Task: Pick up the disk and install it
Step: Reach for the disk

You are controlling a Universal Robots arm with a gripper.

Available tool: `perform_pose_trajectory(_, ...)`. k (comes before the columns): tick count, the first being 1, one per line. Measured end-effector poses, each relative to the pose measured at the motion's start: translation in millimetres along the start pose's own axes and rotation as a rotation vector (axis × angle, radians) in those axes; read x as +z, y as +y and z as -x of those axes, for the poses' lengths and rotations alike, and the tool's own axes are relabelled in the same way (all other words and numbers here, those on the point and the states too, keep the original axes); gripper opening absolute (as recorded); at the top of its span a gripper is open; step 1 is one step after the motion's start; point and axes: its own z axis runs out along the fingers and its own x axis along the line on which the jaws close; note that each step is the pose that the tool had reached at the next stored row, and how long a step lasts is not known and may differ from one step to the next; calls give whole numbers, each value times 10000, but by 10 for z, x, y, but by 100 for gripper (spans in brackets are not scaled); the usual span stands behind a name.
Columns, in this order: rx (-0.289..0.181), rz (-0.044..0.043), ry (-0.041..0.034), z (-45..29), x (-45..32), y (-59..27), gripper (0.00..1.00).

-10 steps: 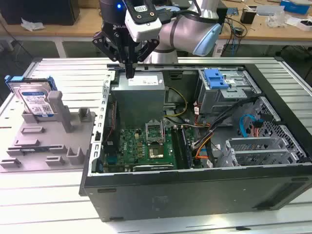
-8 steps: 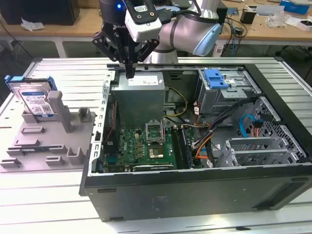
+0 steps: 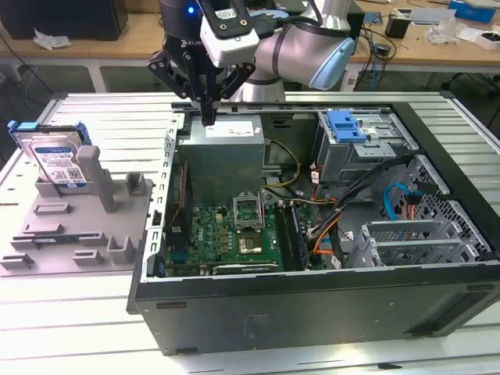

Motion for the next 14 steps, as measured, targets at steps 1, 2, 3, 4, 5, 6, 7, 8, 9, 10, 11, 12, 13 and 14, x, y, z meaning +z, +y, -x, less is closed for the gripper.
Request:
perform_pose_trajectory(1,0,1,-1,0,0,0,11)
perform_pose_trajectory(2,0,1,-1,0,1,0,11)
perform_pose_trajectory(3,1,1,-1,-3,1,0,11)
perform_pose_trajectory(4,2,2,-1,-10,2,-1,11)
perform_pose_trajectory(5,2,3,-1,-31,2,-2,11)
perform_pose_trajectory(6,2,2,-1,-79,1,-5,11)
perform_pose_trajectory(7,4,2,-1,-127,0,-7,11)
perform_pose_trajectory(8,4,2,-1,-159,-1,-8,11)
perform_pose_trajectory(9,11,2,-1,-232,-2,-10,11)
perform_pose_trajectory(10,15,2,-2,-306,-3,-14,11)
perform_pose_trajectory(11,16,2,-2,-339,-4,-15,11)
perform_pose_trajectory(12,21,1,-1,-374,-6,-16,11)
perform_pose_trajectory(13,32,2,-2,-460,-7,-18,11)
perform_pose_trajectory(14,40,2,-3,-508,-8,-19,11)
